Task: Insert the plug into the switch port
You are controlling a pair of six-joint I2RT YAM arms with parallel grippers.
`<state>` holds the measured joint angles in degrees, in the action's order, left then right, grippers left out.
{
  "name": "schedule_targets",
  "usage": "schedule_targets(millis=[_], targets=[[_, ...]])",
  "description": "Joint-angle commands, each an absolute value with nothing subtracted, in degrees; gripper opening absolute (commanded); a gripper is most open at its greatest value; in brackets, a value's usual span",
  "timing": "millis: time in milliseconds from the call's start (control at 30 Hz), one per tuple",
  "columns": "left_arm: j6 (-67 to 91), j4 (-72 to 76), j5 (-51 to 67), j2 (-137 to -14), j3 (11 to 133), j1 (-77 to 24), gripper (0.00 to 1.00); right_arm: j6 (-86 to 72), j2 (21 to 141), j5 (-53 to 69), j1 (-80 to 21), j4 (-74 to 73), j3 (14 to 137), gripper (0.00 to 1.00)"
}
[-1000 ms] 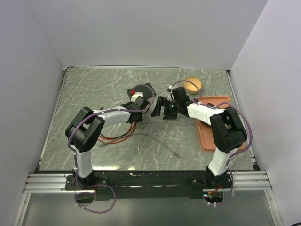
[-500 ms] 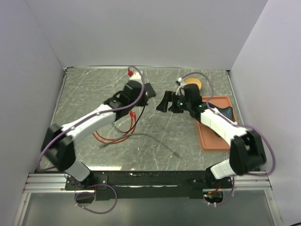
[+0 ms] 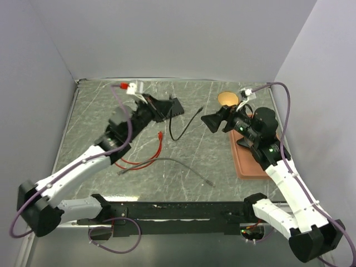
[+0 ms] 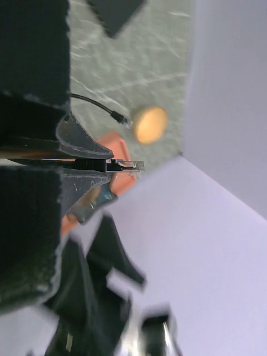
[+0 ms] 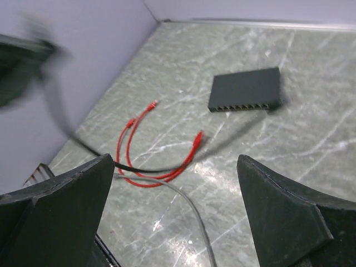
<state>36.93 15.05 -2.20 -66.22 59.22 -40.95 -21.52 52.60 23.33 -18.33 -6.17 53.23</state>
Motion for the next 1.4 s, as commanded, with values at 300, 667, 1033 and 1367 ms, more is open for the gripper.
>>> schedule_targets(millis=[300, 667, 1033, 1367], targets=[[54.2, 48.3, 9.4, -84.7, 37.0, -39.4, 0.01, -22.5, 65.4, 36.7, -25.8, 10.4, 42.7, 0.99], [55.6, 44.8, 5.5, -78.6, 34.7, -39.4, 0.01, -30.4, 73.6, 39.7, -29.0, 24.1, 41.2, 0.88], [56.1, 46.9, 7.7, -76.6, 33.8, -39.4, 0.04, -36.3, 81.2, 39.1, -31.1, 31.0, 44.0, 0.22], [55.7, 46.5, -2.3, -64.4, 25.8, -39.3, 0.89, -27.9, 76.5, 39.7, -31.2, 20.9, 46.1, 0.00]])
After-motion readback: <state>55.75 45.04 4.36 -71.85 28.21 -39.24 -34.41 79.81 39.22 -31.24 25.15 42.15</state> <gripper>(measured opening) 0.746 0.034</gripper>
